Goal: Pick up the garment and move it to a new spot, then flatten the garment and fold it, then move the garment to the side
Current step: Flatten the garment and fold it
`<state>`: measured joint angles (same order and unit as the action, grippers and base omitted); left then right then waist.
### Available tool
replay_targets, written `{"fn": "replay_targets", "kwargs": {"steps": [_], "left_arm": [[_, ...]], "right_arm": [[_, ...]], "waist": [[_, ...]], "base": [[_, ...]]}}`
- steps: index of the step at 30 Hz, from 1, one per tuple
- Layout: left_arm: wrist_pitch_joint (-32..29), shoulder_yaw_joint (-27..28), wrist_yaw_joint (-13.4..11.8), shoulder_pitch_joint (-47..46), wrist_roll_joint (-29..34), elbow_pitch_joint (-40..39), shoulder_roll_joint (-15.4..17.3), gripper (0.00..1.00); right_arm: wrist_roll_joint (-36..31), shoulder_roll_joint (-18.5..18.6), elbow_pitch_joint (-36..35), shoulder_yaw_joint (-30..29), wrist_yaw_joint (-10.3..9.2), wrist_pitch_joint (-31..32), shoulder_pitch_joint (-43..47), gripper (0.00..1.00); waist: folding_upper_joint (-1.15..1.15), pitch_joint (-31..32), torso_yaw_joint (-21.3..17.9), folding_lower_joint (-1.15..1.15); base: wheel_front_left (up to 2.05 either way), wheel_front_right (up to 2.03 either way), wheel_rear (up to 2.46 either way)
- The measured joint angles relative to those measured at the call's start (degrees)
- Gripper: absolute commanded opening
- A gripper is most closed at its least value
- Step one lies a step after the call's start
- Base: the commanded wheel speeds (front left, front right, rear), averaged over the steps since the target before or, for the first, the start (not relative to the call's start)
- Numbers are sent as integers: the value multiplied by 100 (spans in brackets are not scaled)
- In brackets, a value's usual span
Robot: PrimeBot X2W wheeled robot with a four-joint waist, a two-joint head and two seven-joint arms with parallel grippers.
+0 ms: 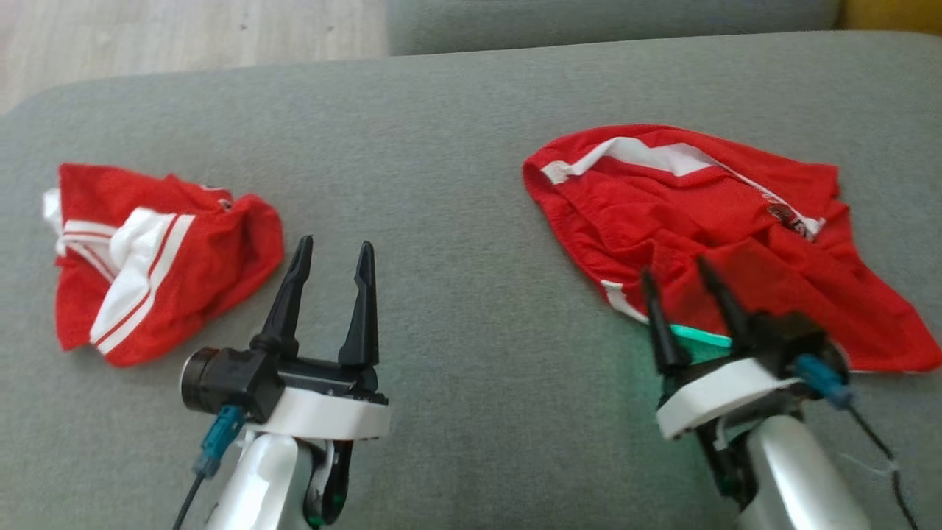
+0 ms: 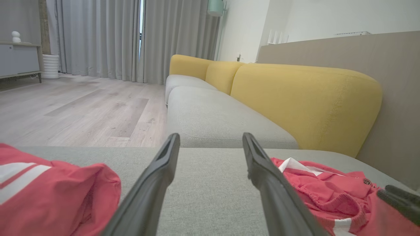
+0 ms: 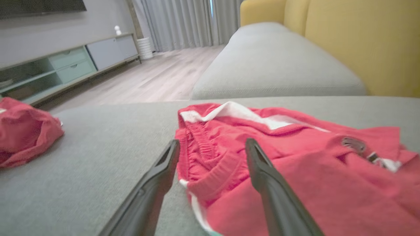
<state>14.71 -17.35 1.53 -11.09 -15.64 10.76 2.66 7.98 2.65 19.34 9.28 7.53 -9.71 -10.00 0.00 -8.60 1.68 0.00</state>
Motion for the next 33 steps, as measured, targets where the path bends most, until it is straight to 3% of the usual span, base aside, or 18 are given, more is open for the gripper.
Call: {"fn": "replay_targets", "kwargs": {"steps": [10, 22, 23, 24, 25, 33], "left_arm": [[0, -119, -10, -1, -101, 0, -1, 100], [0, -257, -53, -46, -155, 1, -1, 100], [0, -268, -54, -48, -155, 2, -1, 100], [0, -275, -54, -50, -155, 4, -1, 100], [0, -274, -54, -54, -155, 11, -1, 100], [0, -255, -57, -60, -154, 27, -1, 100]], "right_arm": [[-558, 10, 803, 229, 0, 436, -296, 100], [-628, 16, 1880, 313, 0, 475, -999, 100], [-583, 18, 1944, 334, 0, 474, -1049, 82], [-536, 20, 2001, 354, 0, 461, -1098, 16], [-467, 29, 2045, 392, 0, 408, -1138, 0], [292, 66, 1973, 1456, 1, -131, -1237, 0]], "waist": [[0, -97, 311, 0], [0, -320, 549, -1], [0, -323, 558, 0], [0, -321, 563, 0], [0, -315, 565, -1], [0, -195, 470, 0]], "base": [[0, 0, 0], [0, 0, 0], [0, 0, 0], [0, 0, 0], [0, 0, 0], [0, 0, 0]]}}
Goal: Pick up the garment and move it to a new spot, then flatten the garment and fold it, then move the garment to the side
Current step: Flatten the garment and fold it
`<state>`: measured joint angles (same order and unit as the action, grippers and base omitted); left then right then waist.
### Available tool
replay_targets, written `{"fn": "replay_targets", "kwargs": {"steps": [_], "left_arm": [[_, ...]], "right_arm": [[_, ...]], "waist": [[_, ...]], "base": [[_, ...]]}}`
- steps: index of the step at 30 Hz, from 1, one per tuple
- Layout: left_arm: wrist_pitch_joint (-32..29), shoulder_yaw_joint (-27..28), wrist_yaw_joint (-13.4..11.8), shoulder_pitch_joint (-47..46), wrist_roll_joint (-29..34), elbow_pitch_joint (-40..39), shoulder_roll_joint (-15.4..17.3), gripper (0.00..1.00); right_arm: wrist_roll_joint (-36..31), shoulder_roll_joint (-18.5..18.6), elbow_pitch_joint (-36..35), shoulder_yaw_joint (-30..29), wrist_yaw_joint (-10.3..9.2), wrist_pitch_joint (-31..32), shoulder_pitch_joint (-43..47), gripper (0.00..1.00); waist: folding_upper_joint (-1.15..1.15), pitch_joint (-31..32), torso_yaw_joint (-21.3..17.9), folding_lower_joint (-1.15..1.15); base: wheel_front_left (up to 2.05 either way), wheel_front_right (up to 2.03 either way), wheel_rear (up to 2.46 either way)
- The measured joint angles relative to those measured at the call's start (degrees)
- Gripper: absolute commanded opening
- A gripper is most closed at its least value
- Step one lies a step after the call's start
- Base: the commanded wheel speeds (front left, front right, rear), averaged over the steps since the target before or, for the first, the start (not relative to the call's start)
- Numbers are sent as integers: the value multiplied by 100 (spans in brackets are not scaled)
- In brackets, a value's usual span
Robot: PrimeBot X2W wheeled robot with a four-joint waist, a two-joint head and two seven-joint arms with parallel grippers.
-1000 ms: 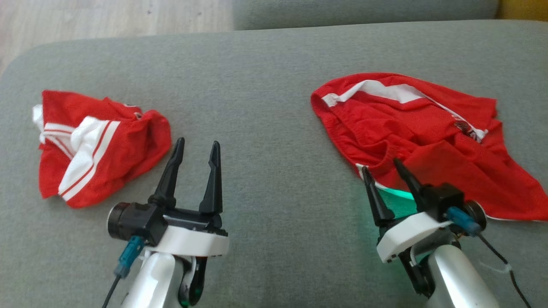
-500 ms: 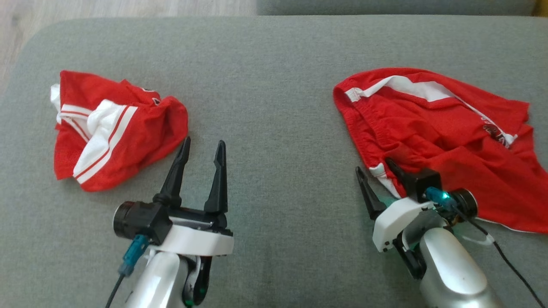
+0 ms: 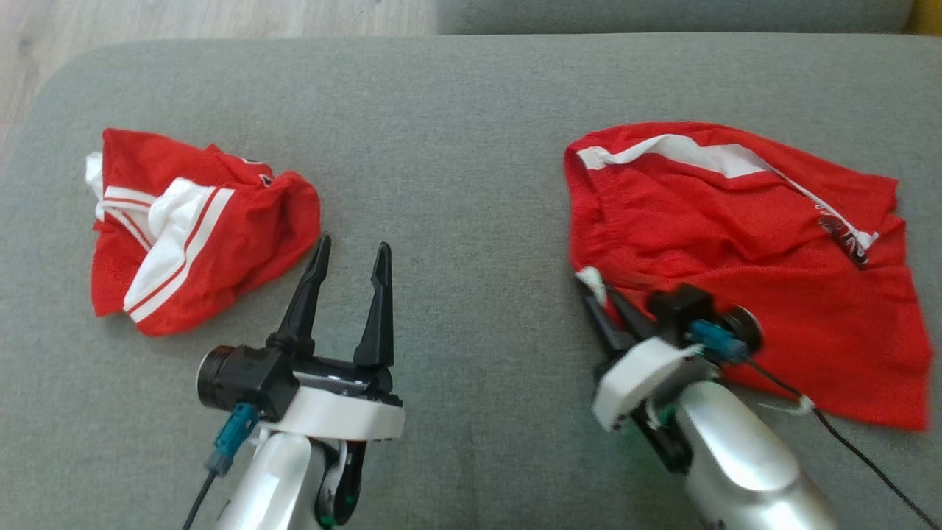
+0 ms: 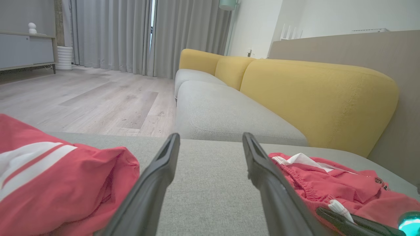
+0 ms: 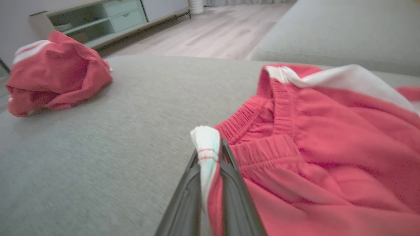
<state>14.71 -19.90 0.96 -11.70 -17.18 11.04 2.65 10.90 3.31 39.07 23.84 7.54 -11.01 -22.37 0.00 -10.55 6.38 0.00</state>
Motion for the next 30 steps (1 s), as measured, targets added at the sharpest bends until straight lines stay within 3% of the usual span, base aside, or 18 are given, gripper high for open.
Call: {"fn": "replay_targets", "kwargs": {"steps": [8, 9, 10, 16, 20, 27, 28, 29, 30], "left_arm": [[0, 4, 3, 1, 1, 8, 0, 100], [0, 3, 4, 1, 1, 13, 0, 100], [0, 3, 4, 2, 1, 24, 0, 100], [0, 12, 4, 12, 3, 60, 0, 100], [0, 120, 3, 58, 10, 59, 0, 100], [0, 182, 4, 187, 60, 23, 1, 100], [0, 215, 5, 221, 60, -8, 1, 100], [0, 215, 5, 221, 60, -8, 1, 100], [0, 231, 8, 232, 60, -22, 1, 100]], "right_arm": [[476, 34, -143, 1748, -1, -212, -497, 0], [554, 34, -107, 1903, -1, -212, -519, 59], [581, 34, -41, 2025, -1, -211, -542, 100], [735, 45, 257, 2151, -1, -220, -589, 100], [753, 178, 200, 1817, -1, -279, -577, 100], [732, 615, -443, 635, -1, -321, -102, 100], [635, 682, -870, -42, -1, -330, 245, 100], [635, 682, -870, -42, -1, -330, 245, 100], [569, 683, -1085, -419, -1, -331, 438, 100]], "waist": [[0, 76, -128, 0], [0, 86, -137, 0], [0, 97, -145, 0], [0, 168, -198, 0], [0, 238, -303, 0], [0, 370, -533, 0], [0, 412, -619, 0], [0, 412, -619, 0], [0, 426, -662, 1]], "base": [[0, 0, 0], [0, 0, 0], [0, 0, 0], [0, 0, 0], [0, 0, 0], [0, 0, 0], [0, 0, 0], [0, 0, 0], [0, 0, 0]]}}
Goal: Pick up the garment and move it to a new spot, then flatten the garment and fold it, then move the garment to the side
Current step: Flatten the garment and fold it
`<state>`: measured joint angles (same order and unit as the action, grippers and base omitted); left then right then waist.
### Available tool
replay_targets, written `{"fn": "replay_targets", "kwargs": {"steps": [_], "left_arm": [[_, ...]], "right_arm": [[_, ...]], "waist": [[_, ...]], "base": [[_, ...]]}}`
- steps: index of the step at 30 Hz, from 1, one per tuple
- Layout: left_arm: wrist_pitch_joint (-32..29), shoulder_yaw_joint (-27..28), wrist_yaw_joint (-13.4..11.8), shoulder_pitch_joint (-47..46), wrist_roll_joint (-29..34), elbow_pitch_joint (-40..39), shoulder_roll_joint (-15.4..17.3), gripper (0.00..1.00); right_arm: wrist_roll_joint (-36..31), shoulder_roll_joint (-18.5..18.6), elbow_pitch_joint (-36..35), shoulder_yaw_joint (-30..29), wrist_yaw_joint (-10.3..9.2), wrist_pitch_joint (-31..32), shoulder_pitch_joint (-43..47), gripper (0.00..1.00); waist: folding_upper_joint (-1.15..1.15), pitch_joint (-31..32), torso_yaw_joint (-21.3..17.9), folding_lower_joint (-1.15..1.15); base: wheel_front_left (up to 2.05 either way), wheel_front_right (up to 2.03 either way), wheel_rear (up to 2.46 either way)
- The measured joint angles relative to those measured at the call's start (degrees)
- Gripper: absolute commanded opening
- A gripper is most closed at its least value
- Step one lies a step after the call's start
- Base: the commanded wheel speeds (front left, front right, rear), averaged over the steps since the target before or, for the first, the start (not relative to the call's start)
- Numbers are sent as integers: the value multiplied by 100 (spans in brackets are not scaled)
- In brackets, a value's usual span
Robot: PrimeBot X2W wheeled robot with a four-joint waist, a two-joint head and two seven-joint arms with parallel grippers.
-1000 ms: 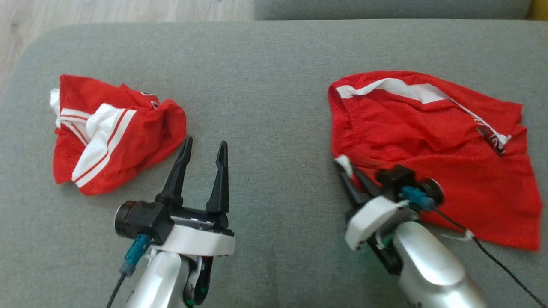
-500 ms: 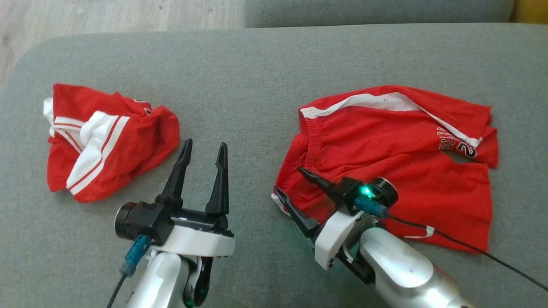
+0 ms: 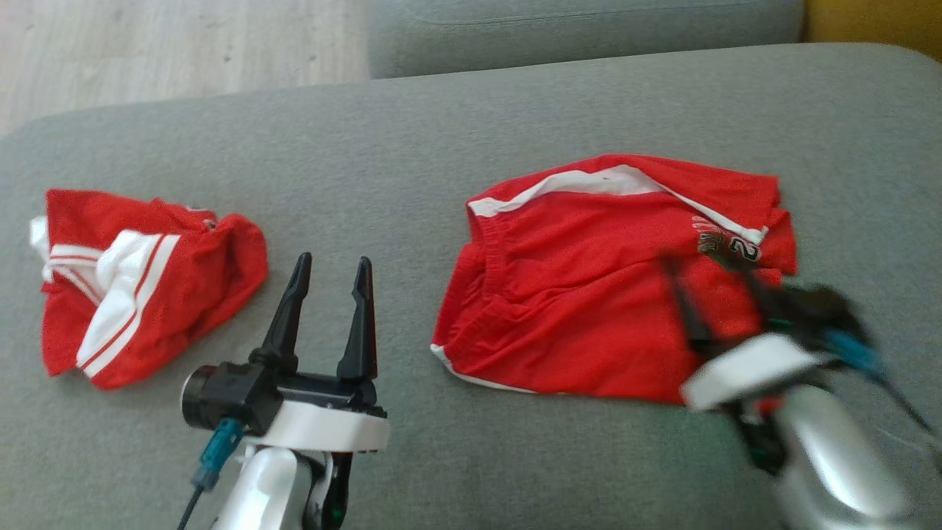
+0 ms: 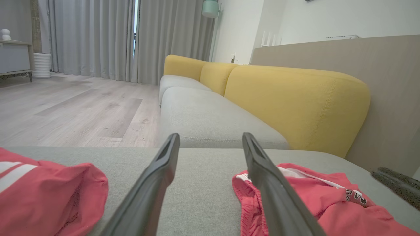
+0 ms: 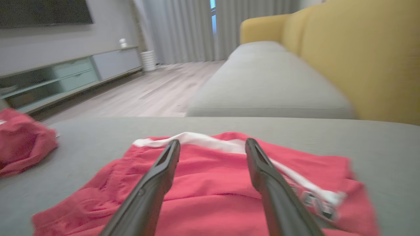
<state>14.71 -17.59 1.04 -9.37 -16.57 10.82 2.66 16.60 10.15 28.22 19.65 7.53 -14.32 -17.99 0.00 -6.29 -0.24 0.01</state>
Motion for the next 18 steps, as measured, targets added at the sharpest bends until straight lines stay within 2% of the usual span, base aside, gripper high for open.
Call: {"fn": "replay_targets", "kwargs": {"steps": [3, 6, 11, 18], "left_arm": [[0, 45, 27, 18, 1, -14, 0, 100], [0, 43, 75, 28, 10, -16, 0, 100], [0, 60, 155, 30, 60, -12, 1, 100], [0, 66, 309, 29, 149, 31, 1, 100]], "right_arm": [[-347, -60, -552, -1181, 0, -4, 647, 100], [-679, -310, -902, -1949, 0, -5, 1367, 100], [-883, -731, -1216, -2205, 0, -4, 2052, 100], [-903, -753, -1459, -2252, 0, -4, 1894, 100]], "waist": [[0, 30, -117, 0], [0, 47, -197, 0], [0, -11, -300, 0], [0, -108, -365, 0]], "base": [[0, 0, 0], [0, 0, 0], [0, 0, 0], [0, 0, 0]]}}
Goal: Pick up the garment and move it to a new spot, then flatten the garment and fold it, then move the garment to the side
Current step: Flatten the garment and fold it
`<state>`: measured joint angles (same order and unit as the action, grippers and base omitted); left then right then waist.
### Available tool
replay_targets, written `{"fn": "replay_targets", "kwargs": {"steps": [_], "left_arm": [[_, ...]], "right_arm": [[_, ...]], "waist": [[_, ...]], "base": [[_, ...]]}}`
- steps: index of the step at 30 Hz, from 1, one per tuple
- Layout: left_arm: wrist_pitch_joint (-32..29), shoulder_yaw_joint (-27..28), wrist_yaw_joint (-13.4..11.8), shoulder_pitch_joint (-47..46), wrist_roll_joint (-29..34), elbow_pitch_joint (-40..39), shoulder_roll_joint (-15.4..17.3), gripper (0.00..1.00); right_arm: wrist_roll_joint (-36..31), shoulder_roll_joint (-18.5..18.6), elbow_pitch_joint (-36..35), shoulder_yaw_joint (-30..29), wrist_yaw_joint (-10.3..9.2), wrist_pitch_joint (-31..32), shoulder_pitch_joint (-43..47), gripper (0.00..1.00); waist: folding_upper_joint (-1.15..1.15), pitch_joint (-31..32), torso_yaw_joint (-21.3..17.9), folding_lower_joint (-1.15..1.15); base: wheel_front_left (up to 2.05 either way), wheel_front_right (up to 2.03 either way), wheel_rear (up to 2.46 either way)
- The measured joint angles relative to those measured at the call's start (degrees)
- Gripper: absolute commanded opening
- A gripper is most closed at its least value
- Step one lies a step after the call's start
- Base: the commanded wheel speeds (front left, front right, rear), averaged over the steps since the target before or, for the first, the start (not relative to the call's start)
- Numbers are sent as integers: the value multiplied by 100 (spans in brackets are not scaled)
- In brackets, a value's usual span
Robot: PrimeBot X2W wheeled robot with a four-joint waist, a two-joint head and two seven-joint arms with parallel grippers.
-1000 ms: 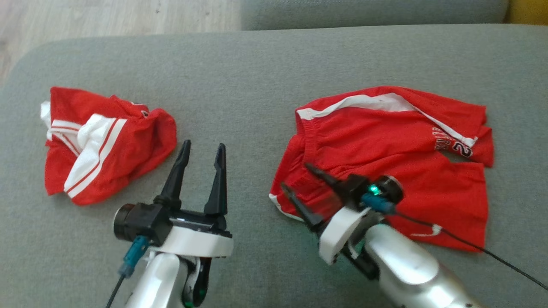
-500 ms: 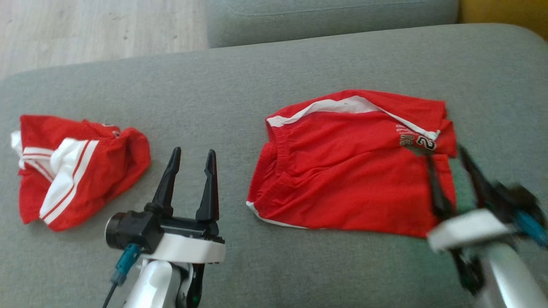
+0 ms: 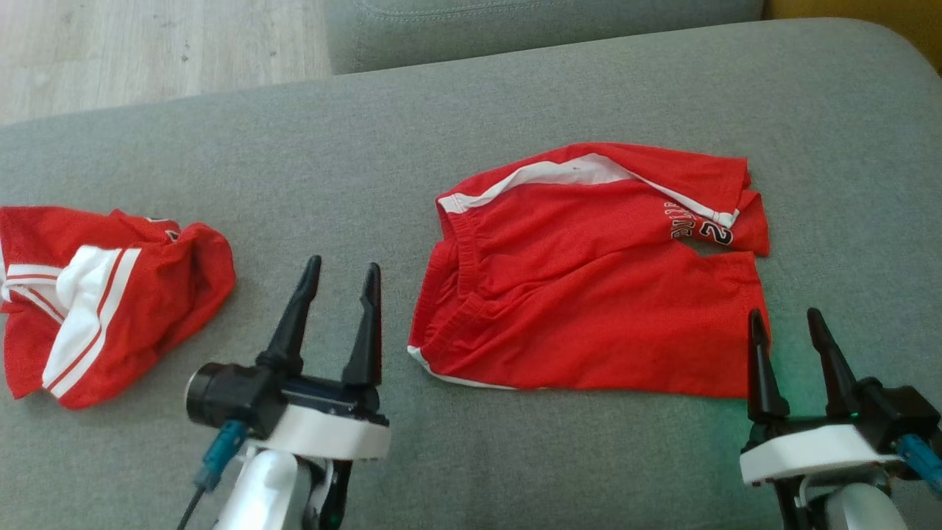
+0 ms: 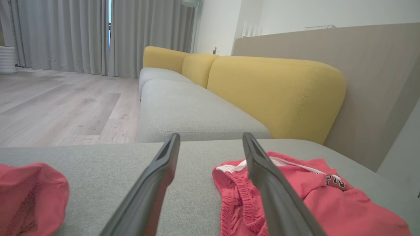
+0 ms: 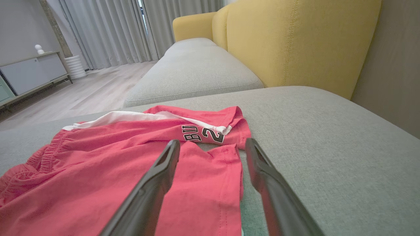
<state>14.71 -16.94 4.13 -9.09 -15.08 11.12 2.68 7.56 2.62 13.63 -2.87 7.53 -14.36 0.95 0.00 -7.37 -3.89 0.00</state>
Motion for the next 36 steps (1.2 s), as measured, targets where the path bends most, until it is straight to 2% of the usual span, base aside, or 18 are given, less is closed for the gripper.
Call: {"fn": "replay_targets", "kwargs": {"steps": [3, 6, 9, 11, 15, 18, 24, 27, 36], "left_arm": [[0, -112, 152, -9, 225, 120, 21, 100], [0, -493, 260, -58, 523, 319, 155, 100], [0, -1121, 303, -252, 747, 616, 509, 100], [0, -1728, 303, -456, 775, 811, 827, 100], [0, -2817, 345, -984, 583, 1183, 1290, 100], [0, -3306, 346, -1415, 483, 1544, 1512, 100], [-41, -3431, 346, -1936, 454, 2157, 1559, 100], [-113, -3662, 346, -2006, 387, 2337, 1553, 100], [-211, -4411, 346, -2287, -73, 2386, 1756, 100]], "right_arm": [[11, -1, -27, 1, 0, 0, -43, 100], [46, -2, -44, 1, 0, 0, -43, 100], [46, -3, -62, -1, 1, 0, -47, 100], [46, -4, -66, -2, 0, 0, -53, 100], [52, -4, -81, -1, 0, 0, -97, 100], [52, -4, -90, 3, 0, 0, -190, 100], [54, -4, -96, -7, 0, 0, -250, 100], [60, -4, -96, -10, 0, 0, -256, 100], [93, -4, -89, -14, 0, 0, -258, 100]], "waist": [[0, -35, 2, 0], [0, -83, 4, 0], [0, -135, -1, 0], [0, -180, -4, 0], [0, -280, -5, 0], [0, -346, -20, -1], [0, -435, -94, -1], [0, -455, -121, -1], [0, -458, -161, 0]], "base": [[0, 0, 0], [0, 0, 0], [0, 0, 0], [0, 0, 0], [0, 0, 0], [0, 0, 0], [0, 0, 0], [0, 0, 0], [0, 0, 0]]}}
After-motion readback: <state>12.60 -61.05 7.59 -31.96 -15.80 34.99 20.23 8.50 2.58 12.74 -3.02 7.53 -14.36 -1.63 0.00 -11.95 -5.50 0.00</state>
